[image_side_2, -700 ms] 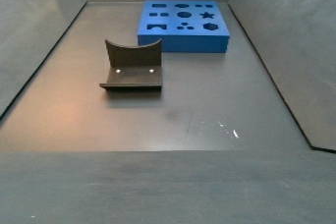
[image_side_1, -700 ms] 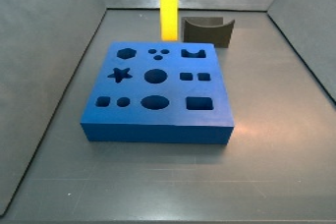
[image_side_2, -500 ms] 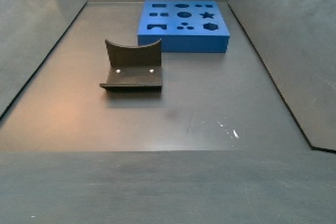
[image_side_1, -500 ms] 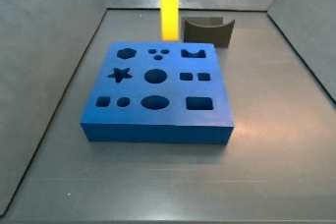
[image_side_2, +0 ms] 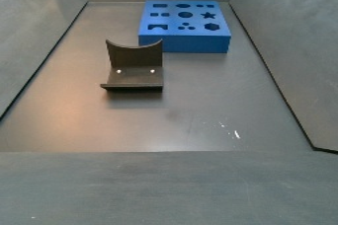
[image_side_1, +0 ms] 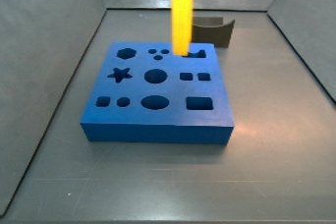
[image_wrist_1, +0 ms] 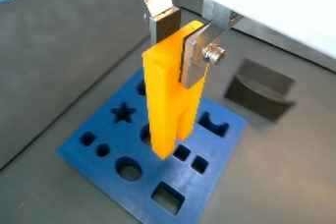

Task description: Insert the double-square object.

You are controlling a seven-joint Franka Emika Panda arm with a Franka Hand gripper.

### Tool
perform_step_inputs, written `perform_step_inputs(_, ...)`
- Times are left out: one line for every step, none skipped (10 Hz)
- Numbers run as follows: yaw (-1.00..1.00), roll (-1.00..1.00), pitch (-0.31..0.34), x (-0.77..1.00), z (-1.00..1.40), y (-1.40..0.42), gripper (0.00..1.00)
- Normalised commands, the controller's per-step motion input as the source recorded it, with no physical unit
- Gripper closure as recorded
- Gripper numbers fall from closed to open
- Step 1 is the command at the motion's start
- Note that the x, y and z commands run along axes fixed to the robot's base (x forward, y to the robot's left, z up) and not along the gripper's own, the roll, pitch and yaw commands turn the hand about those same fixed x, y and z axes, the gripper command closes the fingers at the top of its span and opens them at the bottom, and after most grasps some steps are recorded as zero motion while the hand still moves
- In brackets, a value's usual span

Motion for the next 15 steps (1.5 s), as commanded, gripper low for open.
perform_step_inputs(-0.74, 0.13, 0.0, 0.31, -0.21, 0.03, 1.0)
perform_step_inputs(-0.66, 0.07, 0.019, 0.37, 0.0, 0.0, 1.0)
perform_step_inputs(-0.61, 0.11, 0.079, 0.34, -0.03, 0.07, 1.0)
perform_step_inputs(-0.55, 0.14, 0.149, 0.32, -0.03, 0.12, 1.0)
perform_step_inputs(-0.56, 0.15, 0.124, 0.35, -0.07, 0.13, 1.0)
perform_step_inputs(-0.69, 0.14, 0.117, 0.17, -0.11, 0.17, 1.0)
perform_step_inputs(-0.85, 0.06, 0.113, 0.01, -0.17, 0.07, 1.0)
perform_step_inputs(-0.94, 0.0, 0.124, 0.0, -0.29, 0.0, 1.0)
perform_step_inputs(-0.96, 0.0, 0.154, 0.0, -0.33, 0.0, 1.0)
perform_step_inputs(-0.95, 0.0, 0.17, 0.0, -0.34, 0.0, 1.0)
perform_step_inputs(-0.92, 0.0, 0.194, 0.0, -0.35, 0.0, 1.0)
perform_step_inputs(-0.9, 0.0, 0.21, 0.0, -0.37, 0.0, 1.0)
perform_step_inputs(-0.88, 0.01, 0.211, 0.0, -0.33, 0.0, 1.0)
perform_step_inputs(-0.83, 0.02, 0.211, 0.0, -0.31, 0.0, 1.0)
perform_step_inputs(-0.82, 0.02, 0.181, 0.0, -0.27, 0.0, 1.0)
